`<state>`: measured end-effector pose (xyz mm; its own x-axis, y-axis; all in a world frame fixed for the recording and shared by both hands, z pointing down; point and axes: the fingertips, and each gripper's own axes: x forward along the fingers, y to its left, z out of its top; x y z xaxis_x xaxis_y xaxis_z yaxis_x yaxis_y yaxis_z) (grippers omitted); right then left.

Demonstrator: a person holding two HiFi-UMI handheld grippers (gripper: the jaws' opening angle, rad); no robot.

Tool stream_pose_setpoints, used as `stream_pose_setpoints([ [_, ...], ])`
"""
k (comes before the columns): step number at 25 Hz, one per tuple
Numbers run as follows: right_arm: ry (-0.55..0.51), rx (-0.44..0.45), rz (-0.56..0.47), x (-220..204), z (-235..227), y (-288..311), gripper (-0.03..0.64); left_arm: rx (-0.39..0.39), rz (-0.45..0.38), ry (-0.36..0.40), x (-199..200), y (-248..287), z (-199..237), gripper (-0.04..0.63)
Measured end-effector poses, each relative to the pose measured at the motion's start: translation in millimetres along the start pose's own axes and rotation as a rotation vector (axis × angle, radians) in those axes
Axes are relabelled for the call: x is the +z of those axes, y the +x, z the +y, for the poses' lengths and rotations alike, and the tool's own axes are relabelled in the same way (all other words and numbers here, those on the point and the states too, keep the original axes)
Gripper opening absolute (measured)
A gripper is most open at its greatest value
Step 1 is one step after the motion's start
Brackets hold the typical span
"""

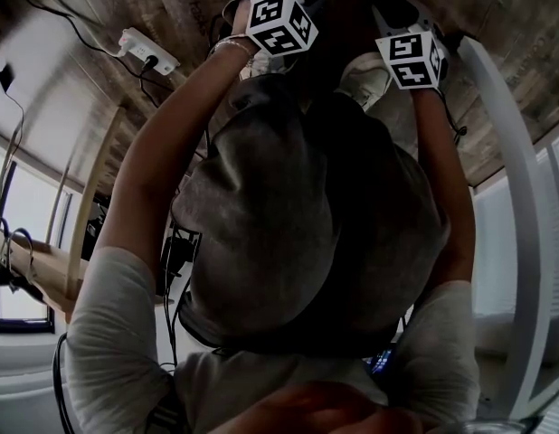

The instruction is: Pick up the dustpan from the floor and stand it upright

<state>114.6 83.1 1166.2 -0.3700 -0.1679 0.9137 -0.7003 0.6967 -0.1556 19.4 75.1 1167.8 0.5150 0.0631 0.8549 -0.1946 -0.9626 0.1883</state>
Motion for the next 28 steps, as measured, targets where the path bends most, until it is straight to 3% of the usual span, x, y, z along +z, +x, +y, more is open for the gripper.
stream_pose_setpoints([
  [1, 0.004, 0.004, -0.005, 2.0, 0.9, 0.4, 0.166, -0.017, 0.001, -0.006, -0.3, -0.1, -1.5, 0.068],
  [5, 0.009, 0.01, -0.003, 8.1, 4.3, -8.5, 0.166, -0.035, -0.007, -0.056, 1.5, -7.2, -4.3, 0.066],
  [13, 0.007, 0.018, -0.014, 29.1, 12.5, -54.5, 0.166, -0.016, -0.008, -0.042, 26.7, -52.9, -10.6, 0.066],
  [28, -0.016, 0.011, -0.058, 122.5, 33.8, -202.3, 0.166, 0.019, -0.02, -0.027, 108.5, -212.5, -15.5, 0.067],
])
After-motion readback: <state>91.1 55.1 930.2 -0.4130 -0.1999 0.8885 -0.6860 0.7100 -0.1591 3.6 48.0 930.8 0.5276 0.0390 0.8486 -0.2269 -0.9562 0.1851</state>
